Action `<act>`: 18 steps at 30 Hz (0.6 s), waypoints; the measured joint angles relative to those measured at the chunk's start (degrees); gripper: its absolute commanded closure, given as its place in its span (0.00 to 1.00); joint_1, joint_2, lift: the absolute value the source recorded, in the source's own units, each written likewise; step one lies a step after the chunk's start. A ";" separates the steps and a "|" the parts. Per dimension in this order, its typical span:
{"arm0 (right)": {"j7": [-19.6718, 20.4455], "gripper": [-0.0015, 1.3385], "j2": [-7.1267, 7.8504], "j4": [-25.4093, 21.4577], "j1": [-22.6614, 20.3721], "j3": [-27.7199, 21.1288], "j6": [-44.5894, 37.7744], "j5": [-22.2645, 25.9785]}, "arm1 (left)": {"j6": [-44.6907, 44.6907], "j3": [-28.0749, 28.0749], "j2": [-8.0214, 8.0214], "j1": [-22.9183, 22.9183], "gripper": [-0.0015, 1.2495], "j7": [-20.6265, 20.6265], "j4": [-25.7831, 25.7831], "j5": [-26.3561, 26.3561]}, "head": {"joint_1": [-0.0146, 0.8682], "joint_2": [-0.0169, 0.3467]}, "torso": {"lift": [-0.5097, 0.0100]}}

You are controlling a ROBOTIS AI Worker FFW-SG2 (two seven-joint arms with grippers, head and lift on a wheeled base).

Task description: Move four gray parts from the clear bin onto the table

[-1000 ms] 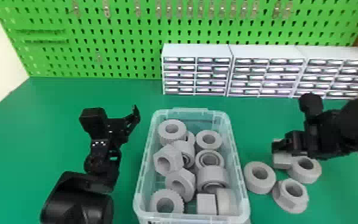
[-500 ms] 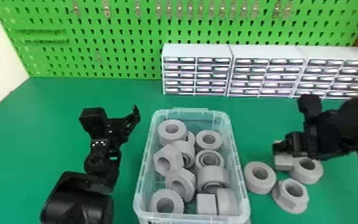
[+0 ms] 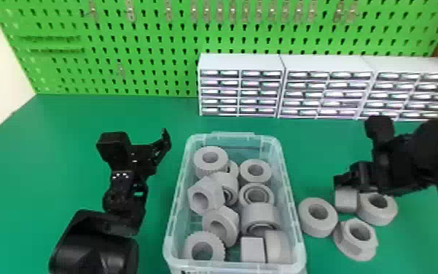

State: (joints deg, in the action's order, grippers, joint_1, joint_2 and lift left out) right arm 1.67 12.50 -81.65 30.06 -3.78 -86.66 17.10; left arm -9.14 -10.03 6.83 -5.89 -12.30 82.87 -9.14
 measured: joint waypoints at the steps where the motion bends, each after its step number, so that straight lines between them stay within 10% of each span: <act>1: 0.00 0.35 -0.01 0.00 0.01 0.00 0.00 -0.06 | 0.00 -0.01 0.00 0.00 0.08 0.00 0.00 0.00 | 0.80 0.24 | 0.88; 18: 0.00 0.32 -0.02 0.00 0.38 0.52 -0.27 -1.15 | 0.00 -0.08 0.01 -0.05 0.08 0.00 0.00 0.00 | 0.80 0.24 | 0.88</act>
State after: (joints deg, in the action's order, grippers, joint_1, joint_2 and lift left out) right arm 1.67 12.48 -81.65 30.44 -3.26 -86.92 15.94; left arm -9.14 -10.11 6.84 -5.94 -12.30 82.87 -9.14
